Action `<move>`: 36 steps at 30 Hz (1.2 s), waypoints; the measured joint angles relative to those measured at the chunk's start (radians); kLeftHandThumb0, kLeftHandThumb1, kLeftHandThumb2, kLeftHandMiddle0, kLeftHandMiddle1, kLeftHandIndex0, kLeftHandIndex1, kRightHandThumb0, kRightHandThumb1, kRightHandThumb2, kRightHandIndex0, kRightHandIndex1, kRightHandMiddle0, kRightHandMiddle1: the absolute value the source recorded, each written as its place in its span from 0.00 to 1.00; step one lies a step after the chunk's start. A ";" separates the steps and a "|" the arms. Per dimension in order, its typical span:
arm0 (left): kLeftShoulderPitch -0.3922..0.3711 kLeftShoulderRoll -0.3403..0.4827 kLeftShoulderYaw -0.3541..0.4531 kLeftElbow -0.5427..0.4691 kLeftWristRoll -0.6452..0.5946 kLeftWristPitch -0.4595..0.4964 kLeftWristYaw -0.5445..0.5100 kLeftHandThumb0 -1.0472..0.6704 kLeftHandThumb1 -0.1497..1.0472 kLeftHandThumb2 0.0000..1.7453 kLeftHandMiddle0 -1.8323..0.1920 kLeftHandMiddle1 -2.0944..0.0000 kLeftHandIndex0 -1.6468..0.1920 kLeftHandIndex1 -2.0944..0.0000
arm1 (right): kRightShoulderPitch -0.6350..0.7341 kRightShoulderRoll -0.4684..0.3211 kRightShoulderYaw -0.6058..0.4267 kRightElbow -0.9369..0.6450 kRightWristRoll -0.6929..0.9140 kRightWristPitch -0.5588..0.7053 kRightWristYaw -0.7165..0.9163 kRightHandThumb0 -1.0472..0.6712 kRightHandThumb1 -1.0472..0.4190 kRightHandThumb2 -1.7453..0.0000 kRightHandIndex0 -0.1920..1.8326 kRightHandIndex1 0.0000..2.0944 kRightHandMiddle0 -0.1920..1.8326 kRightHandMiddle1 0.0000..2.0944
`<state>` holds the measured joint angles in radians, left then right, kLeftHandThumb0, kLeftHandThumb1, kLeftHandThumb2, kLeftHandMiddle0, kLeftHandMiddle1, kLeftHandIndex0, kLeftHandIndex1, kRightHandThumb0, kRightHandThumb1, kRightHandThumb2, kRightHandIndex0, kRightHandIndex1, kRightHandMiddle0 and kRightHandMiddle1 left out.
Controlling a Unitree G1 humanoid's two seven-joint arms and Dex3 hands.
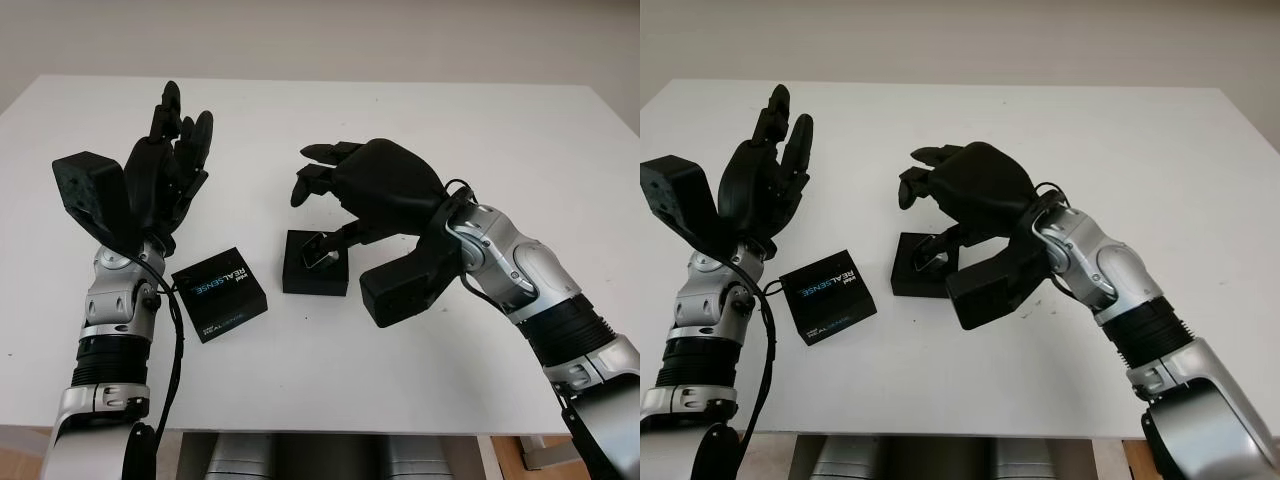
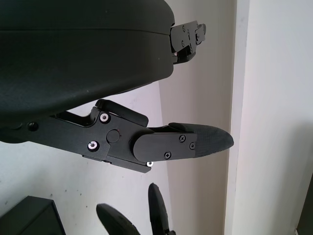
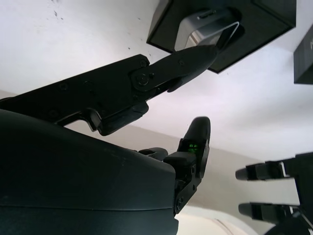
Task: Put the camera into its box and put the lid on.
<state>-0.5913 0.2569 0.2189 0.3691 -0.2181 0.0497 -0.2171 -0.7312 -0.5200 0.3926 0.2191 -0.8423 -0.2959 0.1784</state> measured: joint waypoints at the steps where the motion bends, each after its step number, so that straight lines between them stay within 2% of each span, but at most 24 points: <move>1: 0.000 0.000 0.000 0.000 0.000 0.000 0.001 0.25 1.00 0.24 0.99 0.97 0.99 0.97 | 0.001 0.000 0.000 -0.005 0.000 0.010 0.017 0.15 0.07 0.97 0.21 0.01 0.26 0.13; 6: 0.000 0.000 0.000 -0.006 0.002 0.005 0.005 0.25 1.00 0.24 0.99 0.97 0.99 0.97 | 0.005 -0.001 0.001 -0.021 0.005 0.031 0.098 0.15 0.07 0.97 0.19 0.01 0.24 0.08; 15: 0.000 0.000 0.000 -0.012 0.003 0.005 0.005 0.25 1.00 0.24 0.99 0.97 0.99 0.98 | 0.007 -0.001 0.001 -0.041 0.029 0.046 0.184 0.15 0.08 0.97 0.18 0.02 0.28 0.07; 27: 0.000 0.000 0.000 -0.013 0.003 0.005 0.005 0.26 1.00 0.24 0.99 0.97 0.99 0.98 | 0.035 -0.001 0.000 -0.043 0.016 0.069 0.126 0.17 0.06 0.97 0.22 0.03 0.38 0.13; 30: 0.000 0.000 0.000 -0.013 0.003 0.004 0.004 0.26 1.00 0.24 0.99 0.97 1.00 0.98 | 0.036 0.000 0.000 -0.036 0.016 0.076 0.119 0.19 0.06 0.97 0.23 0.03 0.38 0.17; 33: 0.000 0.000 0.000 -0.013 0.003 0.004 0.003 0.26 1.00 0.24 0.99 0.97 0.99 0.98 | 0.037 0.000 0.003 -0.024 0.010 0.078 0.097 0.20 0.05 0.97 0.25 0.03 0.32 0.32; 36: 0.000 0.000 0.000 -0.013 0.003 0.004 0.004 0.25 1.00 0.24 0.99 0.97 0.99 0.97 | 0.037 0.000 0.007 -0.001 0.000 0.077 0.073 0.20 0.05 0.97 0.25 0.03 0.30 0.38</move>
<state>-0.5911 0.2568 0.2189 0.3563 -0.2153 0.0542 -0.2135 -0.6940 -0.5202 0.4000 0.2176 -0.8423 -0.2184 0.2511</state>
